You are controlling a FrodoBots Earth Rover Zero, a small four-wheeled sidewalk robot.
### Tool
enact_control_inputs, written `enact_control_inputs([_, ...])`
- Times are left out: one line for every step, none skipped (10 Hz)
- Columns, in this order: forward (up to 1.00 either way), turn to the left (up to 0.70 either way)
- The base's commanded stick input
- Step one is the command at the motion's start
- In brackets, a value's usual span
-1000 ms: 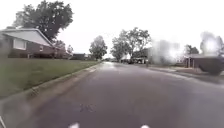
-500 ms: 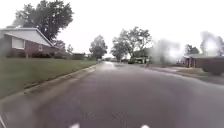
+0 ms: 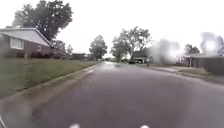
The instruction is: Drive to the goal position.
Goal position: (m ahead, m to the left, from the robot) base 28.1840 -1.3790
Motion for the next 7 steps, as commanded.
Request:
enact_control_inputs([0.50,0.00])
enact_control_inputs([0.50,0.00])
enact_control_inputs([0.50,0.00])
enact_control_inputs([0.50,0.00])
enact_control_inputs([0.50,0.00])
enact_control_inputs([0.50,0.00])
enact_control_inputs([0.50,0.00])
